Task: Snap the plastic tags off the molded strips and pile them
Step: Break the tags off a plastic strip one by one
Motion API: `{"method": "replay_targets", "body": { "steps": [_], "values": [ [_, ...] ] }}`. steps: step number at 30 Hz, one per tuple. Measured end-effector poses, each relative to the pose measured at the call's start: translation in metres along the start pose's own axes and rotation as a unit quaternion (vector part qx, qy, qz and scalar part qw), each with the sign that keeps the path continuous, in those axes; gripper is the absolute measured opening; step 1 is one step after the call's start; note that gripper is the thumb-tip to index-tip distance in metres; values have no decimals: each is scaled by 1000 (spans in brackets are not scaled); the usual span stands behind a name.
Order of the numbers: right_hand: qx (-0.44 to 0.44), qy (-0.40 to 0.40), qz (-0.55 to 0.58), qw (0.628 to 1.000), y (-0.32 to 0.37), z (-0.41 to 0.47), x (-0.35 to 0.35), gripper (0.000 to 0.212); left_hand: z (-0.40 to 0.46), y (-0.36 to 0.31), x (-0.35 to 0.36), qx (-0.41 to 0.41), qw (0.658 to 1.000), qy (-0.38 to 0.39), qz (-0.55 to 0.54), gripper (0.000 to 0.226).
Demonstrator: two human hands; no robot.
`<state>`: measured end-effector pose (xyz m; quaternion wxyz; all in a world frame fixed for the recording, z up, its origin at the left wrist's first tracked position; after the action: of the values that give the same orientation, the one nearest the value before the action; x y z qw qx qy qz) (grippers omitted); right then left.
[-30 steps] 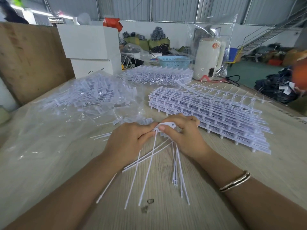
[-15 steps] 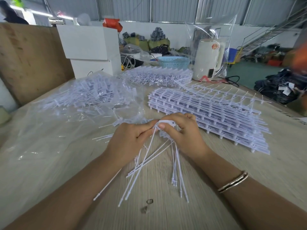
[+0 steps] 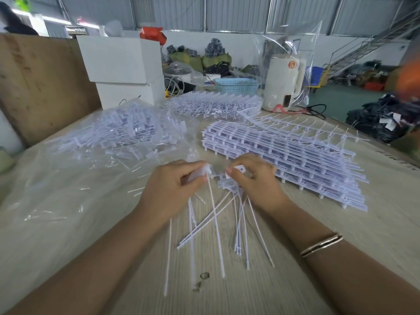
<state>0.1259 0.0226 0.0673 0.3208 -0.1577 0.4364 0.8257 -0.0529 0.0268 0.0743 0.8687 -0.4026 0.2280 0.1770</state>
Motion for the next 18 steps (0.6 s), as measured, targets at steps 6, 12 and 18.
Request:
{"method": "replay_targets", "body": {
  "steps": [6,12,18],
  "values": [
    [98,6,-120,988,-22,-2,3,33,-2,-9,9,49,995,13,87,37],
    [-28,12,-81,996,20,-8,10,48,-5,-23,11,89,986,18,140,48],
    [-26,31,-18,999,22,-10,16,21,-9,-35,14,127,980,45,150,46]
  ]
}}
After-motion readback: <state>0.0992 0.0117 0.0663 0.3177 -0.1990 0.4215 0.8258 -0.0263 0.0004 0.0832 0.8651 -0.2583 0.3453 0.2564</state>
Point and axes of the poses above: each hand's wrist, its own z-axis towards the middle knuckle, its own x-axis out of the palm, y = z × x, the point moved 7 cm from there along z, towards the middle knuckle, and after that the axes turned 2 degrees about -y, right-handed, at the moved point
